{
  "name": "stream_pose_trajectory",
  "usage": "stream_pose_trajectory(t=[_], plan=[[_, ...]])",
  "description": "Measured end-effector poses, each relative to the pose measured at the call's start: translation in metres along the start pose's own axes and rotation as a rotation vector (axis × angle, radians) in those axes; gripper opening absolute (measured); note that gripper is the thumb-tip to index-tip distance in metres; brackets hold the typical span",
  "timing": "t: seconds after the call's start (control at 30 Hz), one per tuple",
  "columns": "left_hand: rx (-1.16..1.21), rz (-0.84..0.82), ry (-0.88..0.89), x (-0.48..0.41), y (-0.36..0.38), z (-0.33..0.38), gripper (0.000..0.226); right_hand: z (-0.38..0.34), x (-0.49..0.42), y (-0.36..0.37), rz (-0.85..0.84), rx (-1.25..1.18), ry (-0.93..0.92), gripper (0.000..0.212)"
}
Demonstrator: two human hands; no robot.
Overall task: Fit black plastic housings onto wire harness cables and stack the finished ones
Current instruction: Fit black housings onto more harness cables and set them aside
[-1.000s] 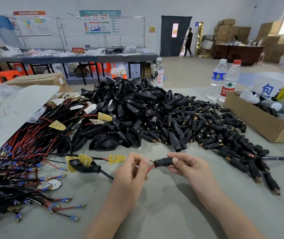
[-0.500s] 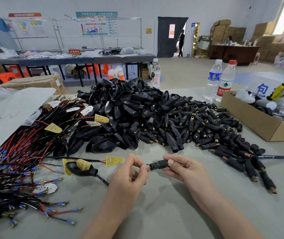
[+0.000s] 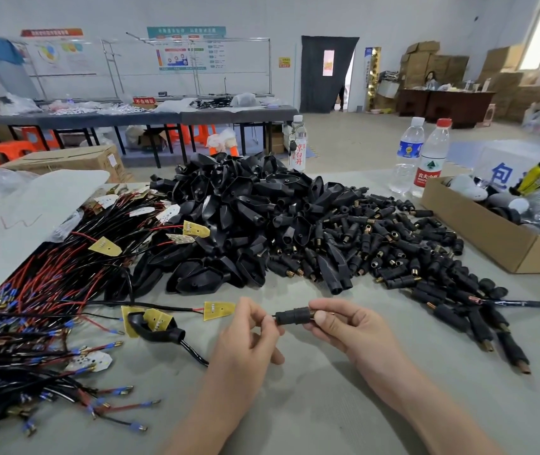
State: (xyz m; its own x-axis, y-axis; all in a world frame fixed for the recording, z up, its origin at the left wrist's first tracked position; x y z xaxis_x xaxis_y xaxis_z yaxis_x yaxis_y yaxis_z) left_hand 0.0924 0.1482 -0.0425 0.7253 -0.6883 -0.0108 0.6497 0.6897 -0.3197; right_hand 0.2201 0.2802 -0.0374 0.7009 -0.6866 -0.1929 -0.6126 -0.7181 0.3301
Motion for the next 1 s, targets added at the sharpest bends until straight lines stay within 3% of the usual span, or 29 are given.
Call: stream_pose_trajectory(t=[0.27, 0.43, 0.5, 0.83, 1.0], plan=[[0.033, -0.154, 0.008, 0.0, 0.0, 0.004, 0.014, -0.005, -0.001, -0.003, -0.01, 0.09, -0.051, 0.028], [0.03, -0.165, 0.041, -0.001, -0.001, 0.005, 0.018, -0.005, -0.003, -0.007, 0.004, 0.086, -0.057, 0.026], [0.018, -0.152, 0.055, -0.001, -0.001, 0.006, 0.004, -0.005, -0.004, -0.01, 0.028, 0.063, -0.058, 0.025], [-0.245, 0.09, 0.253, -0.001, -0.003, 0.004, 0.015, -0.003, -0.006, -0.013, 0.081, 0.036, -0.039, 0.024], [-0.293, 0.098, 0.276, 0.001, -0.004, 0.006, 0.01, -0.004, -0.006, -0.013, 0.092, 0.085, -0.029, 0.017]])
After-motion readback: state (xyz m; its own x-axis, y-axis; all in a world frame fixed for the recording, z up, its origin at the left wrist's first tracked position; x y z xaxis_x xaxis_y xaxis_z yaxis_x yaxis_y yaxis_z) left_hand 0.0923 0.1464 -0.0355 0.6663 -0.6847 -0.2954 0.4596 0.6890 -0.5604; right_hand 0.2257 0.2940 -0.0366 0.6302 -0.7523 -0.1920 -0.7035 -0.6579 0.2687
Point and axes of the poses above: each hand's wrist, its own x-axis away from the middle knuckle, its own y-axis out of the palm, z = x × y, the point moved 4 cm from there along -x, towards the middle knuckle, and after that the axes turned 13 degrees about -y, right-handed, at the moved point
